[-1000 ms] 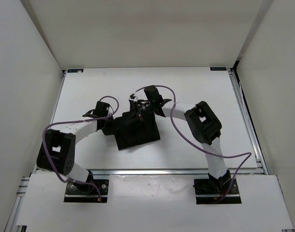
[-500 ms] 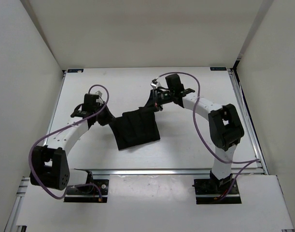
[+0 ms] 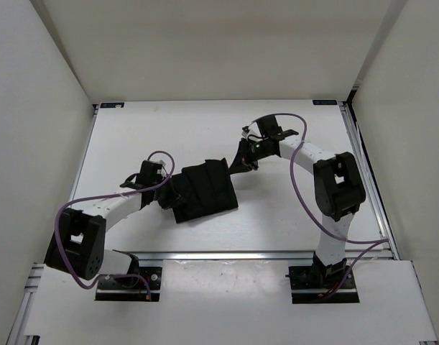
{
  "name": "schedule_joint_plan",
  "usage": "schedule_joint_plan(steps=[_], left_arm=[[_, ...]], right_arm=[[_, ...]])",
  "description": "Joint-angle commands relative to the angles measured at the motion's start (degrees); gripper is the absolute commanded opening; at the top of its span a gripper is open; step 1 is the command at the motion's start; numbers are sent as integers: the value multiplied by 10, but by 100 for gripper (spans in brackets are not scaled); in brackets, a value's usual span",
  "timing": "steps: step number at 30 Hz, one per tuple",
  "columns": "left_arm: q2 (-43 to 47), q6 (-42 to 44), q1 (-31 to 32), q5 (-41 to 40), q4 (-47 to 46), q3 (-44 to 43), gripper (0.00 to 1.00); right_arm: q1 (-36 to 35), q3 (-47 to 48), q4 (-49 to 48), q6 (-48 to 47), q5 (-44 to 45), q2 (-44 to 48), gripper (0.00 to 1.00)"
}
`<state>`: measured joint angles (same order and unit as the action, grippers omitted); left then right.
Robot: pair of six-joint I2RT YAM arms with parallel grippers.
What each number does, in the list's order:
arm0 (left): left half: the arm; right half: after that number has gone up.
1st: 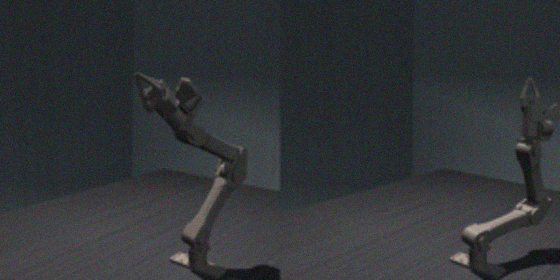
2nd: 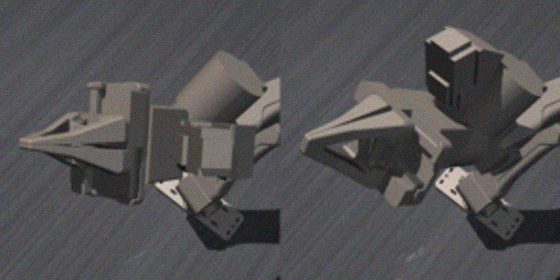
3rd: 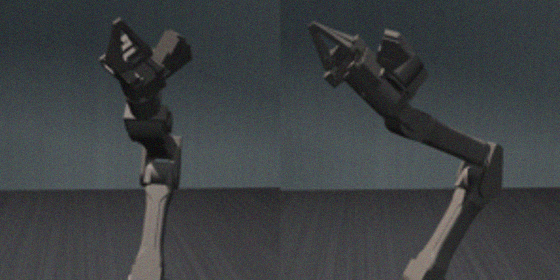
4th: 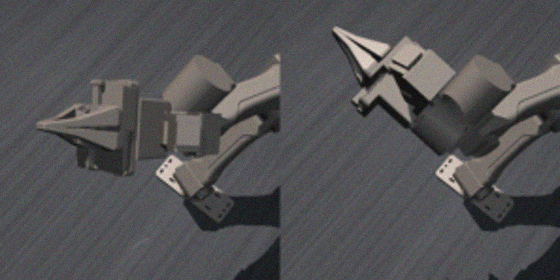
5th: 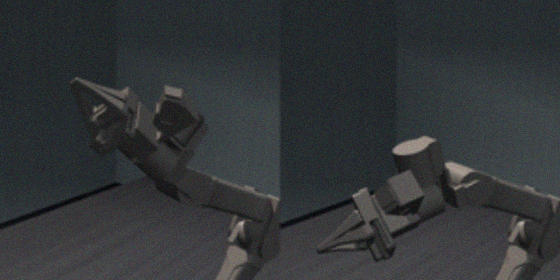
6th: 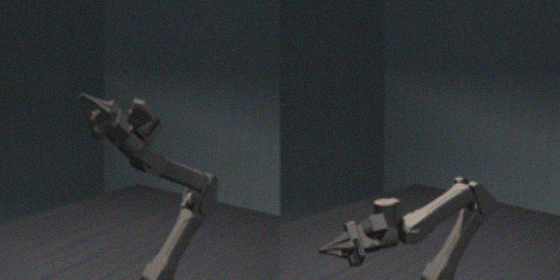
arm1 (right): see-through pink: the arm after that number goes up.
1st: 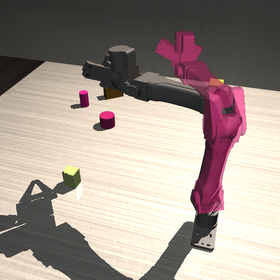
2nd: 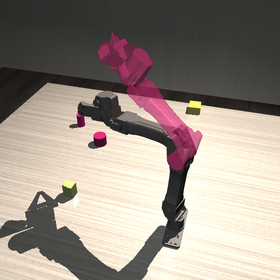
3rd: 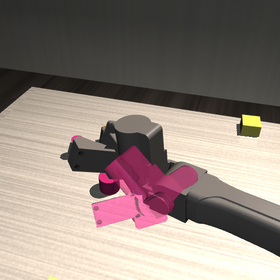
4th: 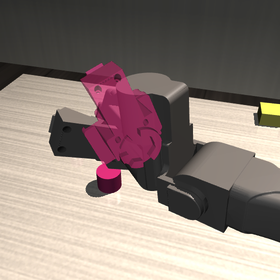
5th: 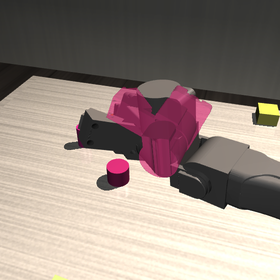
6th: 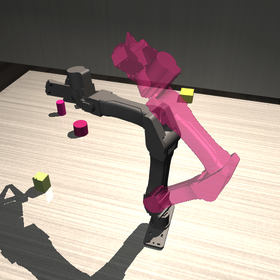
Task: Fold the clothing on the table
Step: Fold the skirt
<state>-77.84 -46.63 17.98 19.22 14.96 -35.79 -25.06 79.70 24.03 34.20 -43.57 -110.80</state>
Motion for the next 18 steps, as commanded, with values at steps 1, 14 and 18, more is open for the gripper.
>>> schedule_joint_plan(steps=[1,14,18], left_arm=[[9,29,-6,-75,31,4,0],[-24,58,3,-118,56,5,0],[-20,59,1,-125,63,9,0]], right_arm=[[-2,3,-6,-7,-31,20,3],[-31,10,-41,34,-127,-73,9],[-38,14,3,9,-108,-110,7]])
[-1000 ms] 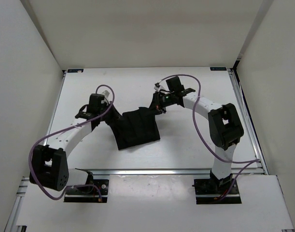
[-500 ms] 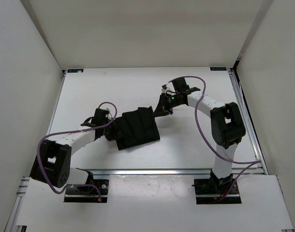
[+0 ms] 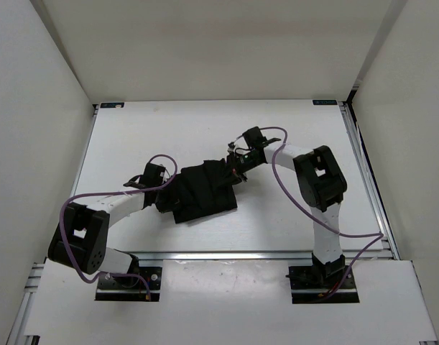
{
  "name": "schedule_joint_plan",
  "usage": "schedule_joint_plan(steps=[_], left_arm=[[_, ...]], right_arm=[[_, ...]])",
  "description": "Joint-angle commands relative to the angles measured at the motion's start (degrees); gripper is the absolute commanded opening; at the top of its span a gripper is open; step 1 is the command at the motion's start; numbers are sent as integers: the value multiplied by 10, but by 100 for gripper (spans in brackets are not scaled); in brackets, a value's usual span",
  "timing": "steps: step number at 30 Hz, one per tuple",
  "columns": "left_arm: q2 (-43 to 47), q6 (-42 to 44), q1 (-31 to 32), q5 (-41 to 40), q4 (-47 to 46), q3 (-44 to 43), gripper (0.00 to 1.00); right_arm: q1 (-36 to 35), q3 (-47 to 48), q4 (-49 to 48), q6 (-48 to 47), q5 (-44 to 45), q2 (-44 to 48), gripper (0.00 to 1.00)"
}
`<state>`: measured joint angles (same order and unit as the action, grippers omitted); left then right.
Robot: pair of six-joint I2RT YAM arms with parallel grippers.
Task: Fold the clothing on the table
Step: Fold the skirt
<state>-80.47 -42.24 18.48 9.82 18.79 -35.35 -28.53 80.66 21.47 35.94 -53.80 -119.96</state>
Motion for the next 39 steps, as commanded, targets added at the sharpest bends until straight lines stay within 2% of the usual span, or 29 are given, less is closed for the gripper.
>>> schedule_joint_plan(steps=[1,9,12,15,17,18,21,23,26,28,32,35,39], left_arm=[[7,16,-4,-32,26,5,0],[27,15,-4,-37,34,25,0],[51,9,-19,-22,24,26,0],[92,7,-50,7,26,-15,13],[109,24,-46,-2,45,-63,25],[112,39,-43,-26,62,-93,33],[123,73,-53,-68,86,-113,46],[137,88,-65,-95,103,-100,47],[162,110,-80,-89,123,-69,46],[173,126,-98,-52,142,-39,45],[184,174,-147,81,172,-1,44],[217,175,-137,103,187,7,46],[258,169,-126,107,178,11,44]], right_arm=[[-3,4,39,-10,-8,-25,7],[-15,-5,54,-30,7,-56,5],[-13,4,54,-46,19,-22,4],[-7,23,59,-50,48,39,4],[8,27,59,-50,57,83,7],[22,24,59,-44,58,112,13],[66,3,78,-54,62,163,25],[102,-31,85,-68,71,191,38],[162,-112,65,-67,60,234,43],[194,-178,31,-64,52,265,45],[269,-262,3,-61,40,315,45],[304,-279,17,-73,33,329,43],[303,-285,40,-95,43,330,44]])
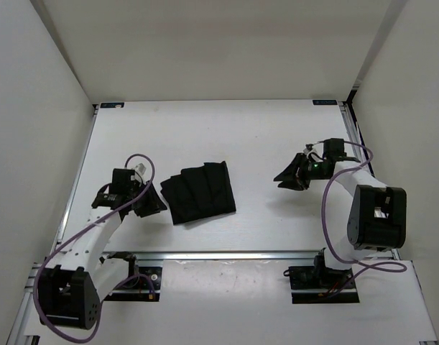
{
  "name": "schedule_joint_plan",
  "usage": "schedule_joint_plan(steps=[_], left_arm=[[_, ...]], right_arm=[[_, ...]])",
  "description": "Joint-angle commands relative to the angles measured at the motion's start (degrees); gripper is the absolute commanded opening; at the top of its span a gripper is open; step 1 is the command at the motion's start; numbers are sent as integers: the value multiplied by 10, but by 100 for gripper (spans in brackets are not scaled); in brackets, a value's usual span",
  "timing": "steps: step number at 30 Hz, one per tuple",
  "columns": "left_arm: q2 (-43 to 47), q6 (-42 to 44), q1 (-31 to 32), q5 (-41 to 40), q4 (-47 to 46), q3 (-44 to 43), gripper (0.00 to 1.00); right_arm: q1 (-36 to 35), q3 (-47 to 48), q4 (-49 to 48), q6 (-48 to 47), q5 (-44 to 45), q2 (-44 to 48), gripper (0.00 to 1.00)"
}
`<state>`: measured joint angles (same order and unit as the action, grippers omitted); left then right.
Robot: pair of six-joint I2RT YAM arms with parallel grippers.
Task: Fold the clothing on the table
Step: Fold the skirt
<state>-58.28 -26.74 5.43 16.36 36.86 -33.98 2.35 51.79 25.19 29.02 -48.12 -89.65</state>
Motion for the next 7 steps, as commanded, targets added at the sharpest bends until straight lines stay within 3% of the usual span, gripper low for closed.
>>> schedule_joint_plan(steps=[1,4,5,6,7], left_arm=[[34,15,1,46,-6,-2,43],[23,17,-10,75,-11,10,39],[24,17,-11,80,-14,15,40],[30,19,-9,76,-19,15,49],[36,17,-9,73,-21,16,98]], right_arm=[[-9,2,-2,-24,-19,25,44],[-20,-5,-19,-7,-21,21,44],[-39,-4,-23,-1,-20,16,44],[-50,-5,-28,3,-22,15,44],[-53,-1,-30,3,-16,11,44]])
